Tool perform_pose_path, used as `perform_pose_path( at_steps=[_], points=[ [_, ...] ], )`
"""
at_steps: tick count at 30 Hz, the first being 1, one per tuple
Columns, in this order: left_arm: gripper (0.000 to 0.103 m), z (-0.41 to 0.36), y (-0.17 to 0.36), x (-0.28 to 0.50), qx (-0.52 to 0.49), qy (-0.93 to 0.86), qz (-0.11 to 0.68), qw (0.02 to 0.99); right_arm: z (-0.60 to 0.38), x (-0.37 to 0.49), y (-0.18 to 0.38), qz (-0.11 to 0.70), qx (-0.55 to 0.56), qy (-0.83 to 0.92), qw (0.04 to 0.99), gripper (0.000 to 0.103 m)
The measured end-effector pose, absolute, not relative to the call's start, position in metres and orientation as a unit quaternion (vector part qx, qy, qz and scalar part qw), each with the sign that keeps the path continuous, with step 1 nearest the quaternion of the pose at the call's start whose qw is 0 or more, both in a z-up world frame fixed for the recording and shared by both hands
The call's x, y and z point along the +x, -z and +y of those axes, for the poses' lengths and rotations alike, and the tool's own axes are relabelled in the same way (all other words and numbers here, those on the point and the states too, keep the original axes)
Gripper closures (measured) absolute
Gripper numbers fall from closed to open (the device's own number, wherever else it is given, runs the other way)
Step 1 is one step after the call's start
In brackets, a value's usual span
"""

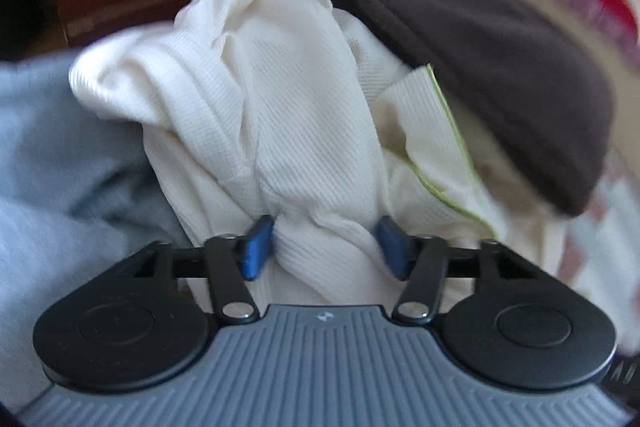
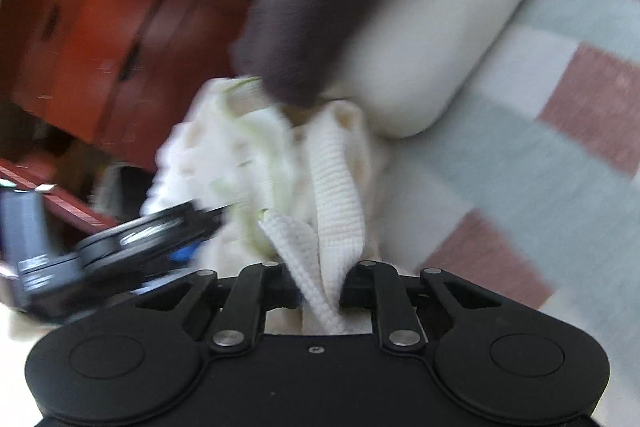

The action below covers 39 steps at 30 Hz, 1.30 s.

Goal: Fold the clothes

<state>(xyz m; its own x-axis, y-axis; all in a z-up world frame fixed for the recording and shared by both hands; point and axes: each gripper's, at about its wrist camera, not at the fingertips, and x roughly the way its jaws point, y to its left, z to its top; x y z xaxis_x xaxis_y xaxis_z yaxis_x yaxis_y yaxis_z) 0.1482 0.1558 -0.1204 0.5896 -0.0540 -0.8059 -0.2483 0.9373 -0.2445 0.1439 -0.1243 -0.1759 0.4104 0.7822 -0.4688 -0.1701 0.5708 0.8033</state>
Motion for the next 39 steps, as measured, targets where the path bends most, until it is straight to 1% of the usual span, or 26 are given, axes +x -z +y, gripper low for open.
perform_pose_path(
  at_steps=[2,6,7,8,10,14,19,21,24,28,30,36,39],
  points=[
    [0.058,0.168,0.119,0.142,-0.230,-0.026,0.448,0.863,-0.123,0.136,0.169,0.441,0.359,-0.326,0.755,0.086],
    [0.059,0.174,0.124,0.133,-0.318,0.038,0.445,0.836,-0.129,0.125,0.152,0.427,0.385,-0.343,0.743,0.087],
    [0.060,0.174,0.126,0.131,-0.338,0.056,0.445,0.828,-0.131,0.123,0.148,0.423,0.385,-0.344,0.745,0.087],
    [0.063,0.171,0.129,0.130,-0.359,0.079,0.446,0.816,-0.132,0.120,0.144,0.419,0.377,-0.344,0.751,0.087],
    [0.062,0.165,0.133,0.129,-0.392,0.120,0.448,0.794,-0.133,0.113,0.136,0.410,0.362,-0.343,0.764,0.087],
    [0.062,0.133,0.133,0.127,-0.369,0.135,0.467,0.792,-0.136,0.099,0.120,0.393,0.330,-0.342,0.788,0.089],
    [0.063,0.102,0.117,0.117,-0.394,0.195,0.456,0.773,-0.162,0.072,0.102,0.367,0.322,-0.337,0.805,0.089],
    [0.063,0.089,0.111,0.109,-0.415,0.222,0.450,0.759,-0.176,0.058,0.095,0.356,0.327,-0.331,0.811,0.089],
    [0.062,0.069,0.116,0.104,-0.477,0.237,0.450,0.717,-0.196,0.038,0.085,0.339,0.334,-0.322,0.819,0.089],
    [0.063,0.040,0.117,0.104,-0.477,0.268,0.465,0.697,-0.222,0.010,0.071,0.316,0.343,-0.310,0.829,0.089],
    [0.063,0.026,0.115,0.098,-0.469,0.281,0.467,0.694,-0.233,-0.001,0.073,0.306,0.351,-0.304,0.831,0.090],
    [0.062,-0.005,0.120,0.083,-0.476,0.296,0.476,0.678,-0.244,-0.020,0.066,0.295,0.303,-0.297,0.856,0.090],
    [0.062,-0.012,0.117,0.074,-0.489,0.304,0.474,0.667,-0.258,-0.027,0.061,0.277,0.308,-0.300,0.860,0.090]
  ],
)
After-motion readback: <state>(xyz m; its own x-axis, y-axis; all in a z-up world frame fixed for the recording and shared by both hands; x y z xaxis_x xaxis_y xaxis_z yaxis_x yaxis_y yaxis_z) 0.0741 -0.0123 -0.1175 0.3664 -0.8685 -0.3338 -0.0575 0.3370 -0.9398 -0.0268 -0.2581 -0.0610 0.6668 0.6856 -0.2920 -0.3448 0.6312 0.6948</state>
